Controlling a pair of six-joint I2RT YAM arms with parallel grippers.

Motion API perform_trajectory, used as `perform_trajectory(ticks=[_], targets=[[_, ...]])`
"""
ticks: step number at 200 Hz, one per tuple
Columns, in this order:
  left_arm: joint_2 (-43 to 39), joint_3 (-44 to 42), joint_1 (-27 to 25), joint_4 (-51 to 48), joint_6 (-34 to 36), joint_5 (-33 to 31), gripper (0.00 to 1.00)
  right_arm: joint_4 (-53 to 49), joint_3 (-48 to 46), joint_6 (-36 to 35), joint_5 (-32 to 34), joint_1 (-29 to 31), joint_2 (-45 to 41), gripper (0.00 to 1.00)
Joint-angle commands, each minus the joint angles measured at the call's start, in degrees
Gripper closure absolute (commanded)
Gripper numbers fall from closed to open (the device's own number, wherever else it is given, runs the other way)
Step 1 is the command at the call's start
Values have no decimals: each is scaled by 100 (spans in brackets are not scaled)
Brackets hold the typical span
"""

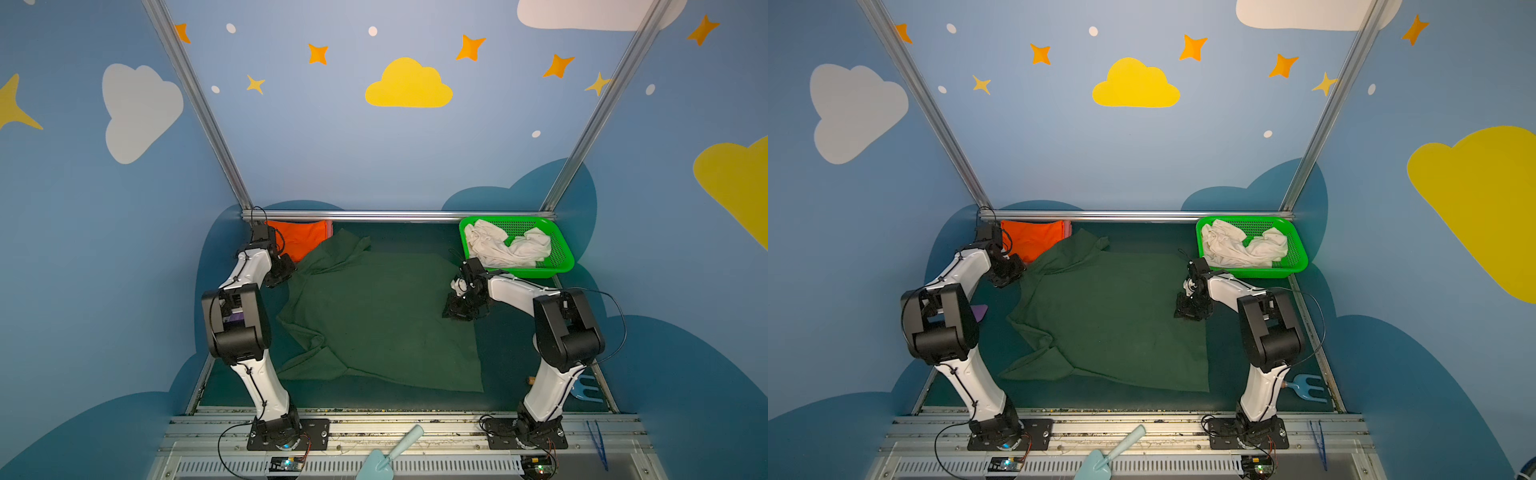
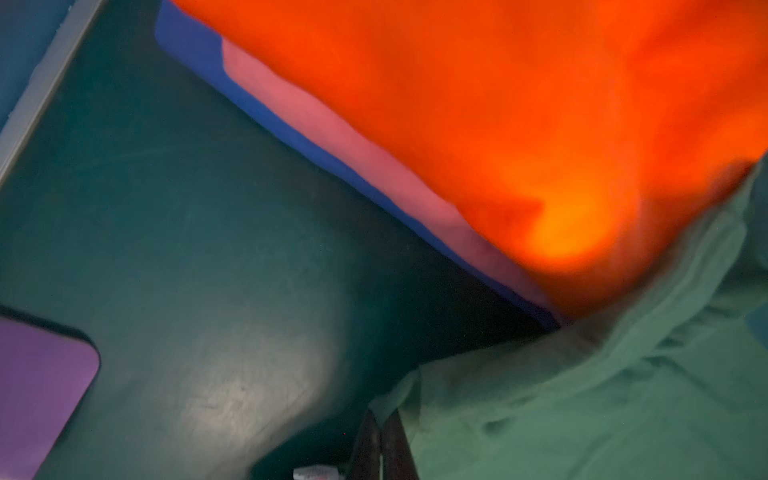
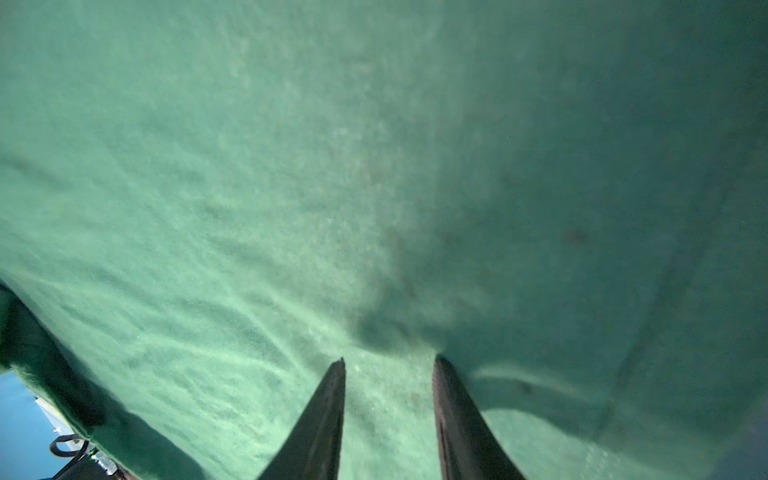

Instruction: Fold and stack the t-shirts

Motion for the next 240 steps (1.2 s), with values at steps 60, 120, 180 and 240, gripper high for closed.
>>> perform_trajectory(ticks=[60,120,180,240], targets=[[79,103,158,-65,-257,446,49,-598,235,-231,847,-62,143,61],[-1376,-80,-14,-277,-296,214,29,-834,901,-616,565,296,-962,56],[-2878,-1631,-1161,-939,-681,-45,36,-260,751,-104,-334,1445,-1093,57],[-2517,-2417,-1376,-692,-804,197,54,535,1938,202,-1785,3173,395,56]])
